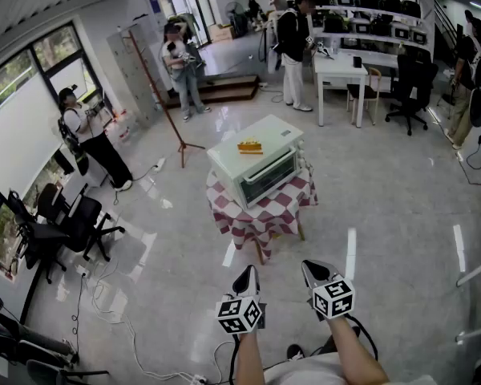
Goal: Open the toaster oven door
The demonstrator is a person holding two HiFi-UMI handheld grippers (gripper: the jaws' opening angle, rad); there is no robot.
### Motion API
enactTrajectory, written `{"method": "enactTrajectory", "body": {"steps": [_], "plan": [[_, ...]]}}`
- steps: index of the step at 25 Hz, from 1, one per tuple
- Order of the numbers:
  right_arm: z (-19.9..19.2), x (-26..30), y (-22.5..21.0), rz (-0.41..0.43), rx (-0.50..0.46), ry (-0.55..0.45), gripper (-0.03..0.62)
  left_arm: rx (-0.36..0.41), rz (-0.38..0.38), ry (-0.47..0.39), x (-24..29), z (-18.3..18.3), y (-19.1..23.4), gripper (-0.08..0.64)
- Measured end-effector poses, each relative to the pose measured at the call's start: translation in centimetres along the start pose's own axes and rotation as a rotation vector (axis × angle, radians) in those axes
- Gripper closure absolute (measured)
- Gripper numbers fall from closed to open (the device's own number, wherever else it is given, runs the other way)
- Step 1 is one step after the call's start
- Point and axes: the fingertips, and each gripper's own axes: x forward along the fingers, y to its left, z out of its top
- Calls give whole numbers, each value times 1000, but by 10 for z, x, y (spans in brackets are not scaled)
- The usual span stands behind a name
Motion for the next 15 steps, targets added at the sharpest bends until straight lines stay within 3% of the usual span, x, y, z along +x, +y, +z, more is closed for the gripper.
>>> {"method": "enactTrajectory", "body": {"steps": [9,15], "plan": [[-3,0,-2,-11,-4,15,589,29,-5,32,0,-3,-2,560],[-3,-5,1,15,52,-33,589,50,-17,26,-7,-3,3,559]]}}
